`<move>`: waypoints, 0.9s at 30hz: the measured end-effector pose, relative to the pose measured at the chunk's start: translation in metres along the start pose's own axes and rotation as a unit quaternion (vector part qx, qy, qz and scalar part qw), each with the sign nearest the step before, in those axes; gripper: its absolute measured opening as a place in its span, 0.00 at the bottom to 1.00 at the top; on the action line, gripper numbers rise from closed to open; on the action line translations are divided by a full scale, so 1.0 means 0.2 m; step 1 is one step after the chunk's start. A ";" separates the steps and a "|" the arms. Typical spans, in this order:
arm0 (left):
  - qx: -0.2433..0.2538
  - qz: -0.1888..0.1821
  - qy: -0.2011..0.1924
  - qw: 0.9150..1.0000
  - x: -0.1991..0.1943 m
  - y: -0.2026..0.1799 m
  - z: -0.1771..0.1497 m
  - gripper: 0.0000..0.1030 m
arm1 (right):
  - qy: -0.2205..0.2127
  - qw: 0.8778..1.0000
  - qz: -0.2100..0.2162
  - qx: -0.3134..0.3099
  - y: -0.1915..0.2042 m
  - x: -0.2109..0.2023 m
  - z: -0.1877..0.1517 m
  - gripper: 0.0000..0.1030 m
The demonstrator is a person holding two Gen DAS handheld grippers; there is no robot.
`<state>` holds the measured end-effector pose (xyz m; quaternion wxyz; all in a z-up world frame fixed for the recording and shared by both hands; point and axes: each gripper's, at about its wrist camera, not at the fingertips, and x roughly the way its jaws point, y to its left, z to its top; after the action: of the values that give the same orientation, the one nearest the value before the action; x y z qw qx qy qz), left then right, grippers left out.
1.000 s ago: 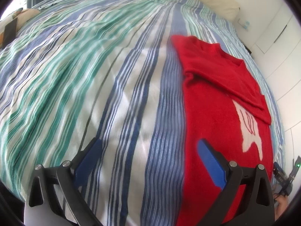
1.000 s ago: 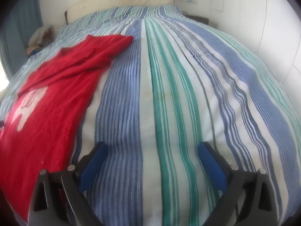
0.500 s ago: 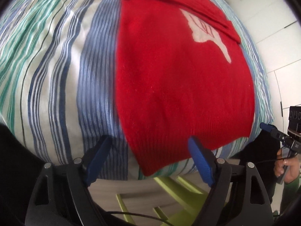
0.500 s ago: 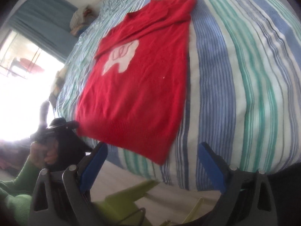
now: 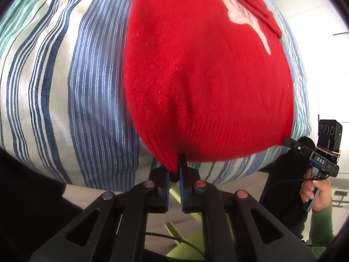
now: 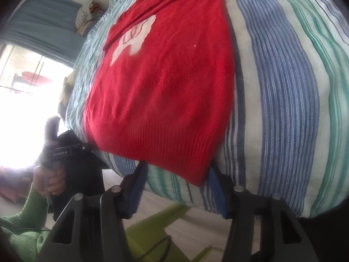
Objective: Fold small clothes
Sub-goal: 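Grasp the hem with the left tool while the right tool grasps it too, then fold the hem up onto the collar with both tools and release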
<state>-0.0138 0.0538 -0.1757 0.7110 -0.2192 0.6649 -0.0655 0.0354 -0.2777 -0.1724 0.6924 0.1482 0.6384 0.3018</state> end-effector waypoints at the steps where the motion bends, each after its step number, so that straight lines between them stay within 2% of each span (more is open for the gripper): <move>1: -0.002 -0.002 -0.002 1.000 -0.01 0.00 -0.01 0.04 | -0.008 1.000 0.001 0.009 -0.01 0.00 0.00 0.10; 2: -0.002 -0.004 -0.005 1.000 -0.03 -0.01 -0.01 0.04 | -0.016 1.000 0.000 0.017 -0.01 -0.01 0.01 0.05; 7: 0.004 -0.032 -0.025 0.999 -0.19 -0.02 -0.04 0.03 | -0.063 0.998 0.014 0.026 0.04 -0.15 0.02 0.05; 11: -0.010 -0.072 -0.055 0.996 -0.31 0.00 0.08 0.03 | -0.110 0.993 0.027 0.025 0.08 -0.28 0.09 0.05; 16: -0.010 -0.070 -0.120 0.990 -0.41 -0.01 0.43 0.03 | -0.175 0.984 0.020 0.008 0.13 -0.37 0.33 0.05; 21: -0.008 -0.056 -0.169 0.984 -0.48 -0.07 0.89 0.03 | -0.219 0.976 -0.002 -0.003 0.13 -0.38 0.76 0.05; 27: -0.040 -0.039 -0.189 0.980 -0.46 -0.06 1.40 0.03 | -0.245 0.969 -0.025 -0.009 0.14 -0.33 1.28 0.05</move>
<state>0.2508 0.1416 -0.0813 0.8111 -0.2821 0.5118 -0.0239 0.2776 -0.2498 -0.0679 0.8363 0.1958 0.4500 0.2444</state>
